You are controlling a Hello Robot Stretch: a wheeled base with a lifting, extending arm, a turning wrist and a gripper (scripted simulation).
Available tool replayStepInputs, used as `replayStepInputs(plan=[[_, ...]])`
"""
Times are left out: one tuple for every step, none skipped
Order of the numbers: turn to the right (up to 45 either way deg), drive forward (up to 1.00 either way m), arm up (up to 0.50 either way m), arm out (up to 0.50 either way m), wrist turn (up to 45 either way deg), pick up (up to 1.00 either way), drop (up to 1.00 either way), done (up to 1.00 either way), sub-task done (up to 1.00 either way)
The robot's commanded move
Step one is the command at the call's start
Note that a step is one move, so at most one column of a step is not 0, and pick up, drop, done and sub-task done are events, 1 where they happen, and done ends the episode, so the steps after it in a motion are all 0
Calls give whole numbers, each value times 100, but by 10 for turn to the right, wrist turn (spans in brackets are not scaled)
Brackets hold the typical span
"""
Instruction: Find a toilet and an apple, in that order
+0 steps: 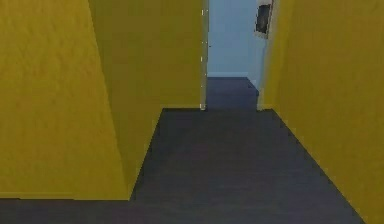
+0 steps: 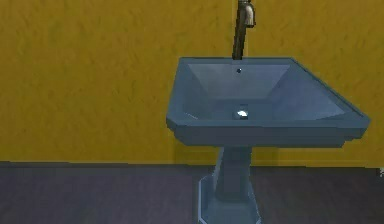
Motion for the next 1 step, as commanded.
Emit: replayStepInputs(plan=[[60,0,0,0,0,0,0,0,0]])
